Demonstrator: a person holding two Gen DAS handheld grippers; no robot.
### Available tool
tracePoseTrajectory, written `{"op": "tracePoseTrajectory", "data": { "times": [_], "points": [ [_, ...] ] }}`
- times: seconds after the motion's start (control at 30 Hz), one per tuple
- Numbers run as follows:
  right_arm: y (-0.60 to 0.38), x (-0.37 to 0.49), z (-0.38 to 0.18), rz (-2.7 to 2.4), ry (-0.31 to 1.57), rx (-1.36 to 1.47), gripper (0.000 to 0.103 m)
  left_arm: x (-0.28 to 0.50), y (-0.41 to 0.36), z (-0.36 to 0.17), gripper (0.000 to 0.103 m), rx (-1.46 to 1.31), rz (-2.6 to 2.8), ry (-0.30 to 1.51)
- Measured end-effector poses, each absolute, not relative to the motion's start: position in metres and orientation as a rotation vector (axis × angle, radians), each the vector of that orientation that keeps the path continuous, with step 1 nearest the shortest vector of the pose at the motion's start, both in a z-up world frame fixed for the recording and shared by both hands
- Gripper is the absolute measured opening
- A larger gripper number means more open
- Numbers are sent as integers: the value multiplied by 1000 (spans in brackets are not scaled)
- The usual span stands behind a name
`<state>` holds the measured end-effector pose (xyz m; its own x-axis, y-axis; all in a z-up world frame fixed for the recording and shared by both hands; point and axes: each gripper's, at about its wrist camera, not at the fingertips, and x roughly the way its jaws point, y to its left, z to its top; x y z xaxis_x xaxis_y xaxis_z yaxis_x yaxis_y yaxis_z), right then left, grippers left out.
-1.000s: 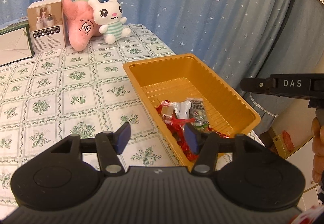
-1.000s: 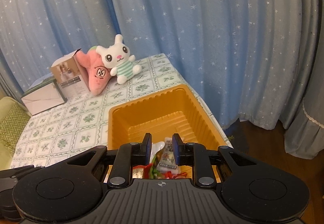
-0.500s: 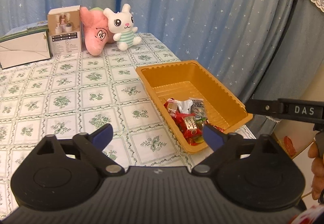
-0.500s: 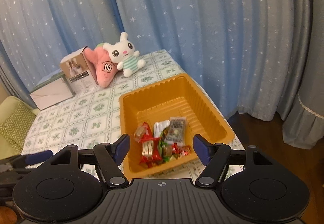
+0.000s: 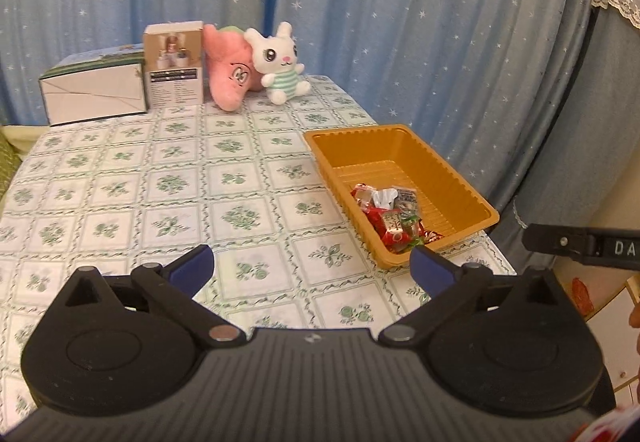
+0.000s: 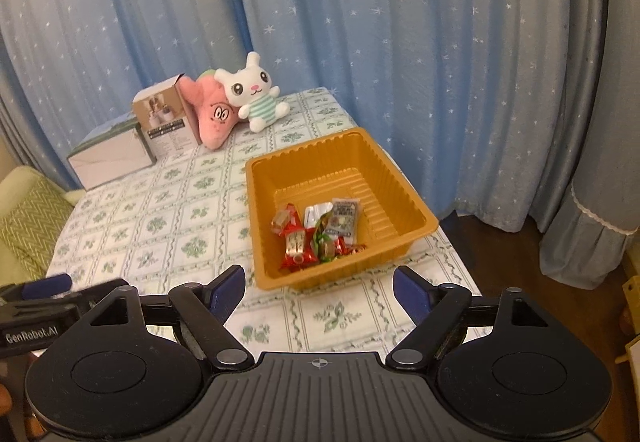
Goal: Organize snacks
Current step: 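Withdraw both open tools up and away from the tray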
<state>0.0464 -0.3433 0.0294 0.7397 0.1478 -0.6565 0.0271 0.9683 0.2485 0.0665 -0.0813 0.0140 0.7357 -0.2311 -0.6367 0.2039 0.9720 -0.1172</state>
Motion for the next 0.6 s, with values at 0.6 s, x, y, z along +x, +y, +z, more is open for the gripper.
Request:
{"op": "tracePoseTrajectory", "data": {
  "times": [0.6],
  "points": [
    [-313,-4,36,101,784,209,85,6,-66,41,103,-73,-162,712]
  ]
}}
